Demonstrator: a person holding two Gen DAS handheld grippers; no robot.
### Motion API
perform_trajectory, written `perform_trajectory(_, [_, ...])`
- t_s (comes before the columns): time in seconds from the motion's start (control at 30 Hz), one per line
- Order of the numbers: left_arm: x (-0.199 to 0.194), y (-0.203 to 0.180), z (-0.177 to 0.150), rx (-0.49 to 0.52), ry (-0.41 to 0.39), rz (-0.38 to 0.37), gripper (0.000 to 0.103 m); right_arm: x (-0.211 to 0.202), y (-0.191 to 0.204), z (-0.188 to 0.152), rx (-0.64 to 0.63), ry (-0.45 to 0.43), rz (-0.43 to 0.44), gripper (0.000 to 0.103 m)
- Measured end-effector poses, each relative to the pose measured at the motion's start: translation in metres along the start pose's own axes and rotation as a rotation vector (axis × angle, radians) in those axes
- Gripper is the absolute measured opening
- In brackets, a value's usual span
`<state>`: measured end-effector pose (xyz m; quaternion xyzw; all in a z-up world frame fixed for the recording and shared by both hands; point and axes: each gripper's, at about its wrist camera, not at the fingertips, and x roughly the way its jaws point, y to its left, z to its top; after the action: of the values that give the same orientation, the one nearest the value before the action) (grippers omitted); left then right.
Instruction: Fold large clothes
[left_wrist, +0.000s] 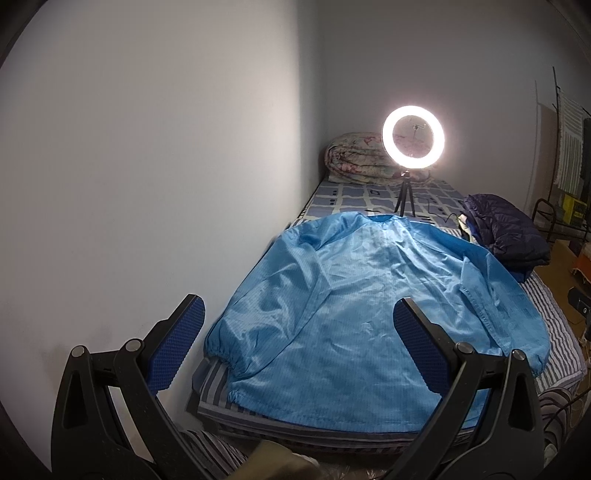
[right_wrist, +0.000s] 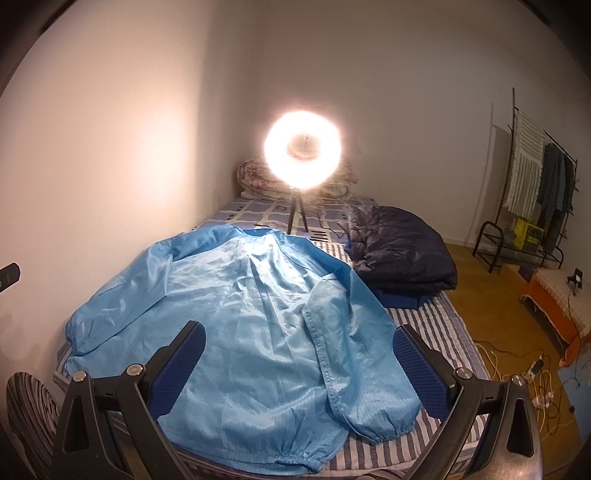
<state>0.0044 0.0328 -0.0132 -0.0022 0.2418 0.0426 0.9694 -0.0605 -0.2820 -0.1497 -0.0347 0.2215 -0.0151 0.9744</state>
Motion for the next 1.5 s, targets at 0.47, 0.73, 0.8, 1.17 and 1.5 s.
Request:
perform_trajectory(0.47, [-0.003, 0.045, -0.046, -0.006, 0.055, 0.076, 0.103, 0.058, 0.096, 0.03, -0.16, 0.003, 0.323, 0.094])
perform_trajectory(0.73, [-0.003, 0.07, -0.073, -0.05, 0.126, 0.1, 0.079, 0.102, 0.188, 0.028, -0.277, 0.108, 0.663, 0.082])
perform_trajectory(0.8, [-0.005, 0.076, -0.077, -0.06, 0.134, 0.105, 0.075, 0.113, 0.215, 0.024, -0.302, 0.144, 0.749, 0.081])
perform_trajectory(1.17, [-0.008, 0.106, -0.096, -0.125, 0.194, 0.164, 0.047, 0.182, 0.369, -0.032, -0.476, 0.362, 0.962, 0.075])
perform_trajectory(1.5, [0.009, 0.12, -0.103, -0.161, 0.244, 0.169, 0.043, 0.212, 0.437, -0.088, -0.586, 0.512, 0.948, 0.043])
